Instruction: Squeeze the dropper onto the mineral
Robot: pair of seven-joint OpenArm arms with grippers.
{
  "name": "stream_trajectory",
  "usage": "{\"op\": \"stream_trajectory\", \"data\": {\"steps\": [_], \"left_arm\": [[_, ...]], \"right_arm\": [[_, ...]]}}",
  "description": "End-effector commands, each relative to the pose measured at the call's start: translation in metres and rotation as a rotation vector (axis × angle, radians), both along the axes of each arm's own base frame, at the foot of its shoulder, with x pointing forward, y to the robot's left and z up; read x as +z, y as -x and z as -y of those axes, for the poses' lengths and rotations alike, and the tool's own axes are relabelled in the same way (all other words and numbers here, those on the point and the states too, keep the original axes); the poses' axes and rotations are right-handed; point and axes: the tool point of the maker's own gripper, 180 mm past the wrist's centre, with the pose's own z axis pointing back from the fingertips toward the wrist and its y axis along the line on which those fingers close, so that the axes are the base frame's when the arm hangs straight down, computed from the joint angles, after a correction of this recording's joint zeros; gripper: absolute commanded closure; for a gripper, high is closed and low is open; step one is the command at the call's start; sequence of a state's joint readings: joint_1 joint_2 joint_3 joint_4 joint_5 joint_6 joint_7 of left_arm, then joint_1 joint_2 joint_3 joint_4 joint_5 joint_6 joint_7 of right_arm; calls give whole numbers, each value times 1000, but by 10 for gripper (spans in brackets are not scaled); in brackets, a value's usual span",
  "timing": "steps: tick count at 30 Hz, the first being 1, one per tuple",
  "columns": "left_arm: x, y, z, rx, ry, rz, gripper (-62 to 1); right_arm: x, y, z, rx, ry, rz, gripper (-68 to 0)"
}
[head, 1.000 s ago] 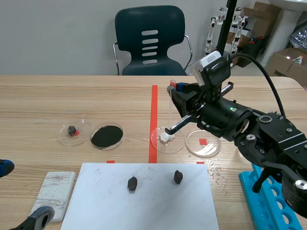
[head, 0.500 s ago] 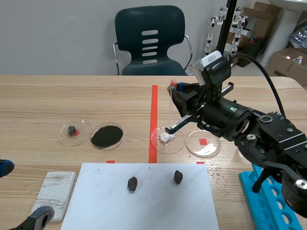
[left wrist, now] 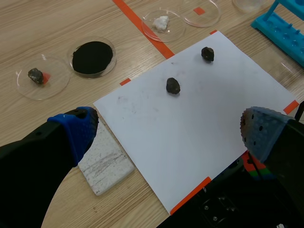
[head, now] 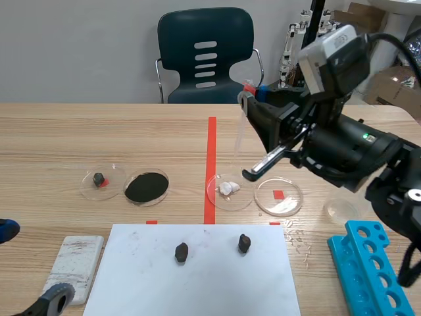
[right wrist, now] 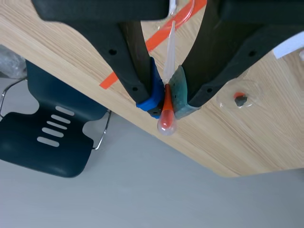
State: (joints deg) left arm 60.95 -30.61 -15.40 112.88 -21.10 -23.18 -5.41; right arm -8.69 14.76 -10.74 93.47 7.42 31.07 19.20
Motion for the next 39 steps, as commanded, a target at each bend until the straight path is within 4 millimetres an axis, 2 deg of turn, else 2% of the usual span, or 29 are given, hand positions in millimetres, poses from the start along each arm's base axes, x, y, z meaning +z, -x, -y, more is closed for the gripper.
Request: {"op": "stream_trajectory", "data": {"steps": [1, 9, 16, 21, 28, 39], "left_arm": [[6, -3, 2, 7, 24, 21, -623], [6, -3, 2, 7, 24, 21, -623], [6, -3, 2, 7, 24, 21, -623], [6, -3, 2, 7, 24, 21, -623], [6, -3, 2, 7, 24, 21, -623], [6, -3, 2, 6, 24, 21, -623]], "right_arm": [[10, 9, 6, 3, -10, 22, -11], [17, 63, 27, 31, 33, -21, -11], [27, 96, 43, 16, 38, -25, -11], [30, 113, 53, -3, 45, -41, -11], [22, 129, 61, -18, 49, -86, -11], [11, 149, 62, -16, 32, -164, -11]]}}
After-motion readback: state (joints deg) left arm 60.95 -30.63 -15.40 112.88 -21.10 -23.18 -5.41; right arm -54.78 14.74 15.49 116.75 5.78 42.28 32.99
